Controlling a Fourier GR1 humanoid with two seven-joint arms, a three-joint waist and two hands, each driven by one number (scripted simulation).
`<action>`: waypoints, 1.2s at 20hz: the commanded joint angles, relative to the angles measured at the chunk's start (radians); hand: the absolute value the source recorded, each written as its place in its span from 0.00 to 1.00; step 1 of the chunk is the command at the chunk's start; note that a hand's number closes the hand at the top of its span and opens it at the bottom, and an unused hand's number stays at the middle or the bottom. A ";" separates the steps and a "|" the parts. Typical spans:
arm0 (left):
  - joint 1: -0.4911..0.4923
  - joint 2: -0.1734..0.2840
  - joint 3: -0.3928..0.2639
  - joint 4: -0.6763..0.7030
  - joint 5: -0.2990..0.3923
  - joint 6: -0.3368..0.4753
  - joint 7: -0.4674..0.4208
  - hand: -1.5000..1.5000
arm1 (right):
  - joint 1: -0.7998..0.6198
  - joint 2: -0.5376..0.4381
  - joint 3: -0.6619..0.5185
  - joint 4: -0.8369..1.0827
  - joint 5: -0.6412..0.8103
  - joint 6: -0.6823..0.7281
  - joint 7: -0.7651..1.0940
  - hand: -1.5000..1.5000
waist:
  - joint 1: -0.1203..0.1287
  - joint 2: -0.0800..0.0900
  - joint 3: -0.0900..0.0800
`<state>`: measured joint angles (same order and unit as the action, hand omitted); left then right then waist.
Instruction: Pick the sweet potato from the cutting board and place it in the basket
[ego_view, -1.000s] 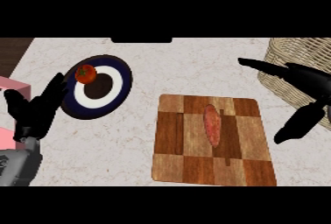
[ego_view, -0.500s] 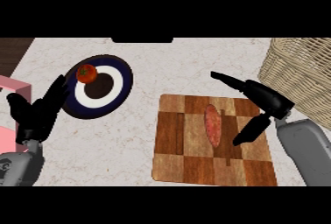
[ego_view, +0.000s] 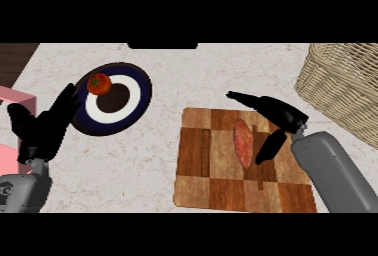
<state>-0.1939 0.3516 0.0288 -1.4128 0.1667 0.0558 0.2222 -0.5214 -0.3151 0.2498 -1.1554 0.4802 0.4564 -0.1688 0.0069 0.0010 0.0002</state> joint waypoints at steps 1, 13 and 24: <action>-0.016 -0.011 0.033 0.051 -0.026 -0.031 -0.031 0.50 | 0.027 0.012 -0.015 0.031 0.061 0.007 -0.060 0.00 | -0.005 0.000 0.000; 0.015 -0.040 0.063 0.001 -0.045 -0.079 0.000 0.50 | 0.059 -0.024 -0.092 0.032 0.088 0.097 -0.210 0.00 | -0.006 -0.001 0.000; -0.055 -0.021 0.119 0.053 -0.078 -0.109 0.012 0.50 | 0.110 0.043 -0.082 0.026 0.226 0.007 -0.203 0.00 | -0.006 -0.001 0.000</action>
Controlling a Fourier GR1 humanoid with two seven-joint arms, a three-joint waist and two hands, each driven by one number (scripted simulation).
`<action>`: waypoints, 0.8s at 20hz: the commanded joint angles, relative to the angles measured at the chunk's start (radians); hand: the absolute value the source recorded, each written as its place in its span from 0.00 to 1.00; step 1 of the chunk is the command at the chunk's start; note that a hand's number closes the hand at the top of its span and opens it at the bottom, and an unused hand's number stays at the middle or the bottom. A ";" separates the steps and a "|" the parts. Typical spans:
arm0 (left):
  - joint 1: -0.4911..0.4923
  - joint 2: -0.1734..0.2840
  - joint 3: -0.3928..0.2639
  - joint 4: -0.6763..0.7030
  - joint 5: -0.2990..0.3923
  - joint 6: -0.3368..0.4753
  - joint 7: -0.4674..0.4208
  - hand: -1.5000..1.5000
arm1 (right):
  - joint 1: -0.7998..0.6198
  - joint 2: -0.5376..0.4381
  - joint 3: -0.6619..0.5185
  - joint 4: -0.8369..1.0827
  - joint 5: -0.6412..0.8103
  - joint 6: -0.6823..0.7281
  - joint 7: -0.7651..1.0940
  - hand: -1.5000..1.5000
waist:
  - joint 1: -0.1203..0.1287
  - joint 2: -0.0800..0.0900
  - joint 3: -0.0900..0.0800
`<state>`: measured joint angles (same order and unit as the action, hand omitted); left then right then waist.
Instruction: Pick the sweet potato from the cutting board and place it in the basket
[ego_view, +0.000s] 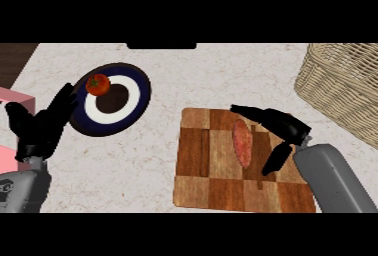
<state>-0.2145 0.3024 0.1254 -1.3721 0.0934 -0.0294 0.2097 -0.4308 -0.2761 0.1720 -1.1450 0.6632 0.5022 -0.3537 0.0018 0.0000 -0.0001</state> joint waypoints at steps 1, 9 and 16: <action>0.026 0.001 0.012 -0.065 -0.003 -0.009 0.050 0.50 | 0.033 0.037 0.009 0.002 0.057 -0.039 0.016 0.00 | 0.001 0.000 0.000; 0.006 -0.012 0.021 -0.030 -0.009 -0.020 0.022 0.50 | -0.039 0.012 0.080 0.124 0.202 -0.121 -0.088 1.00 | 0.008 0.002 0.000; -0.026 -0.021 0.043 0.028 -0.017 -0.044 0.010 0.50 | 0.043 0.057 0.077 0.060 0.251 -0.149 -0.098 1.00 | -0.003 0.000 0.000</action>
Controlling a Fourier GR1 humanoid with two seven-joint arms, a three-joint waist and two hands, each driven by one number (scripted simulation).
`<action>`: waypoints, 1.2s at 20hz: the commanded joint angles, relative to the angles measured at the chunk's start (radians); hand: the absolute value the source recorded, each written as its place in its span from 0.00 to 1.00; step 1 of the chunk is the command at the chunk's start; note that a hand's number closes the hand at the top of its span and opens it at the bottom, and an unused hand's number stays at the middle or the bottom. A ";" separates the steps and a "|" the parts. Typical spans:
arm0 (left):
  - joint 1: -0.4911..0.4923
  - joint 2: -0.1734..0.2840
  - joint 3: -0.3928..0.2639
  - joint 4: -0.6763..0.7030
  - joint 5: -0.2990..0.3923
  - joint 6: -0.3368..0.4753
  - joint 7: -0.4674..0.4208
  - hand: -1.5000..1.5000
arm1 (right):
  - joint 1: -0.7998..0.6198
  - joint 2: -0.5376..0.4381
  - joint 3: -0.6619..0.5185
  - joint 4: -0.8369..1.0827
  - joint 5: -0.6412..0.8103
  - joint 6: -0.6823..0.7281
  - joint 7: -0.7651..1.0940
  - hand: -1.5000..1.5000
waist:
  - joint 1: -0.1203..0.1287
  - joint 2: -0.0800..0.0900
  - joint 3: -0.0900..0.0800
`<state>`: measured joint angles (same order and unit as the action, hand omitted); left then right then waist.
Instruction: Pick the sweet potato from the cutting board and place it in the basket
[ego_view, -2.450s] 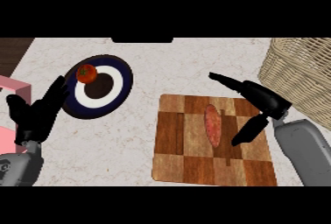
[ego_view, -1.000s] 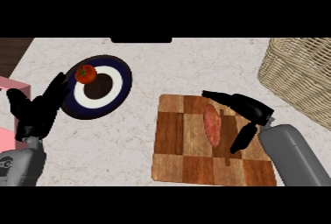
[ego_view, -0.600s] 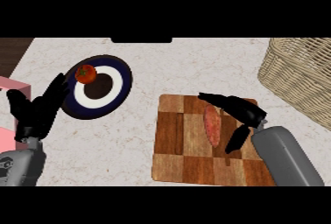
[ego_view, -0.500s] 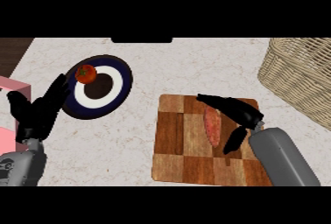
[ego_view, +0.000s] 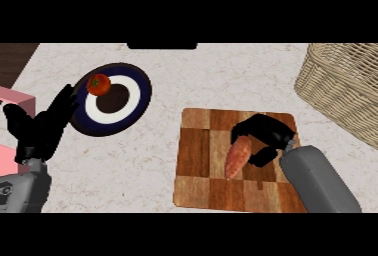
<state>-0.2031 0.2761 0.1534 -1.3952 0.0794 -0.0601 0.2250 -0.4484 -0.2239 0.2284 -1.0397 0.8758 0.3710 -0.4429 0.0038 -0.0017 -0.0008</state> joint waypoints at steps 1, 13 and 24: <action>0.037 -0.059 -0.045 -0.048 -0.056 0.051 0.007 0.50 | 0.007 0.042 0.013 -0.020 0.039 -0.003 0.029 1.00 | -0.001 0.001 0.001; -0.031 0.002 -0.013 0.008 -0.002 -0.025 0.013 0.50 | -0.058 0.222 0.044 0.005 -0.073 -0.511 1.082 1.00 | 0.053 0.005 0.002; -0.035 -0.001 -0.010 0.022 -0.010 -0.019 0.010 0.50 | -0.237 0.224 0.304 -0.229 -0.156 -1.033 1.253 1.00 | 0.026 -0.003 0.001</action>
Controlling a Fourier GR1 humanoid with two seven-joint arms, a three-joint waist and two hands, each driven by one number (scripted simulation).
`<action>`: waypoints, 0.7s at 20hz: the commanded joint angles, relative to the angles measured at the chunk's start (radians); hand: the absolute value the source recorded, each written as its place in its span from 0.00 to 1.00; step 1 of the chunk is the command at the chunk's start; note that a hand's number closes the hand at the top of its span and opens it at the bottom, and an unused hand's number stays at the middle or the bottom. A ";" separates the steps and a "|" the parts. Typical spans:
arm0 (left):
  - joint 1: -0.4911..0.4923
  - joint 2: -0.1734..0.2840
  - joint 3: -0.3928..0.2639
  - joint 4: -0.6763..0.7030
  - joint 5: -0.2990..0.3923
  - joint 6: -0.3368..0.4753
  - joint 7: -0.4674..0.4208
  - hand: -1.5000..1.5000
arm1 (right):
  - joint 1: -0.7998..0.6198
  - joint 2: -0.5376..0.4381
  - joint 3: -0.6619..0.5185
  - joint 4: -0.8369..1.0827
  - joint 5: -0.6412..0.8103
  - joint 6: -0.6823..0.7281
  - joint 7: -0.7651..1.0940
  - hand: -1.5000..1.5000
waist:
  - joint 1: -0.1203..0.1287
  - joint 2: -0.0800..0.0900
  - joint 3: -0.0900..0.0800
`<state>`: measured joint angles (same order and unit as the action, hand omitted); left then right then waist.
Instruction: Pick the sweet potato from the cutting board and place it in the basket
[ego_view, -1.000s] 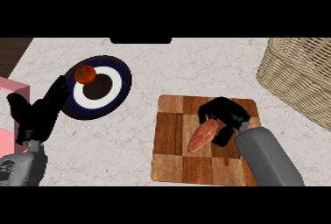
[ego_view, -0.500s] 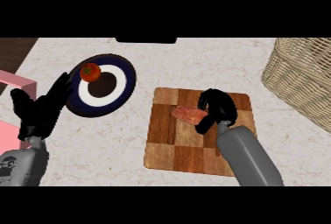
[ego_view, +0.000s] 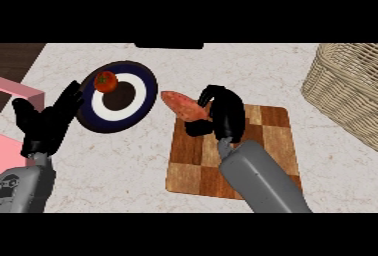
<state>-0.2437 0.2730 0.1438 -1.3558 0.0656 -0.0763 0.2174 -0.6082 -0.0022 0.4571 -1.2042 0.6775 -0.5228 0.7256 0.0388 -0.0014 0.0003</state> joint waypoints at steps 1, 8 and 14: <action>-0.020 -0.020 -0.016 -0.027 -0.013 0.028 0.037 0.50 | -0.122 0.002 0.063 -0.074 0.109 -0.125 0.155 1.00 | -0.025 -0.006 -0.001; 0.039 -0.053 -0.017 -0.053 -0.017 0.051 0.026 0.50 | -0.212 0.002 0.008 -0.151 0.345 -0.009 0.446 1.00 | -0.040 -0.005 -0.001; 0.003 0.015 0.030 -0.041 0.017 0.004 0.058 0.50 | -0.415 -0.031 -0.159 -0.135 0.389 0.201 0.513 1.00 | -0.036 -0.003 -0.001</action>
<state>-0.2229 0.2744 0.1637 -1.3713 0.0666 -0.0664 0.2266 -0.9114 -0.0149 0.3967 -1.3652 1.0364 -0.4469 1.1134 -0.0006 -0.0065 -0.0010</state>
